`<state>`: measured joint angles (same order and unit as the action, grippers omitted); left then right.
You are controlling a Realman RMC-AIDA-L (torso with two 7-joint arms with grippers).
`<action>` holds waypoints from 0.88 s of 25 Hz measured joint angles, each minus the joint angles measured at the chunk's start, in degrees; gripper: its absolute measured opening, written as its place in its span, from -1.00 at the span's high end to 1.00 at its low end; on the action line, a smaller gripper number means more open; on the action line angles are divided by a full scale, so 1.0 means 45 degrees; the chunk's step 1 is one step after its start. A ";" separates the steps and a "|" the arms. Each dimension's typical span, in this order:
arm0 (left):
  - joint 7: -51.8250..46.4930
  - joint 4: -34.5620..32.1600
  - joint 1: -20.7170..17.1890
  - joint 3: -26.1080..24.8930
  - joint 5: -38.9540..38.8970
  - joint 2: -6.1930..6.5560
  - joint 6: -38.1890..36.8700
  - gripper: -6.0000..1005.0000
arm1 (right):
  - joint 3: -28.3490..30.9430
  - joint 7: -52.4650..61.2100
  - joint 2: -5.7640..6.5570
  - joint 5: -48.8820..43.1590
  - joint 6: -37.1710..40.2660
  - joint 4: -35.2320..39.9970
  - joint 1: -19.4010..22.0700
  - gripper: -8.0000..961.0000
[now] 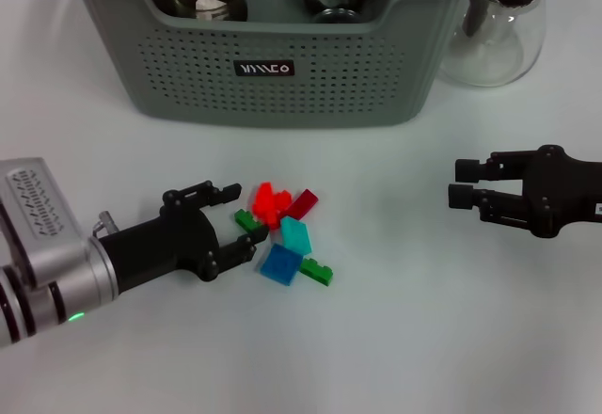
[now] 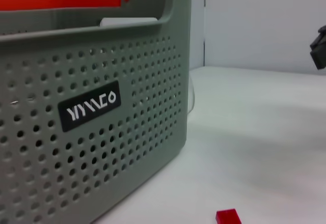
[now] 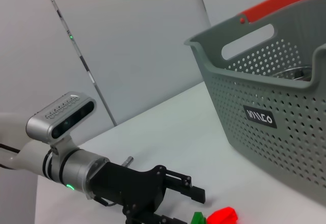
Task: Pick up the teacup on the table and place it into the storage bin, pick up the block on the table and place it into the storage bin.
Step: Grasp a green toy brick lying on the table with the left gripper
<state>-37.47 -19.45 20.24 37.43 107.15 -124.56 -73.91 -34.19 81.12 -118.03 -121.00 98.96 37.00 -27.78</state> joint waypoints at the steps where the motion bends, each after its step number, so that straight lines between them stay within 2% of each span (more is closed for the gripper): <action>1: 0.0129 0.0043 -0.0001 -0.0005 0.0008 -0.0010 0.0038 -0.26 | 0.0000 0.0000 0.0006 -0.0001 0.0000 -0.0001 0.0009 0.11; 22: 0.0451 0.0600 0.0172 -0.0060 -0.0080 -0.0016 0.0666 -0.21 | 0.0001 0.0000 0.0037 -0.0016 0.0002 -0.0019 0.0025 0.11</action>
<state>-35.44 -16.75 21.01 37.15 106.79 -124.63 -70.92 -34.19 81.12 -117.86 -121.07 98.97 36.91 -27.67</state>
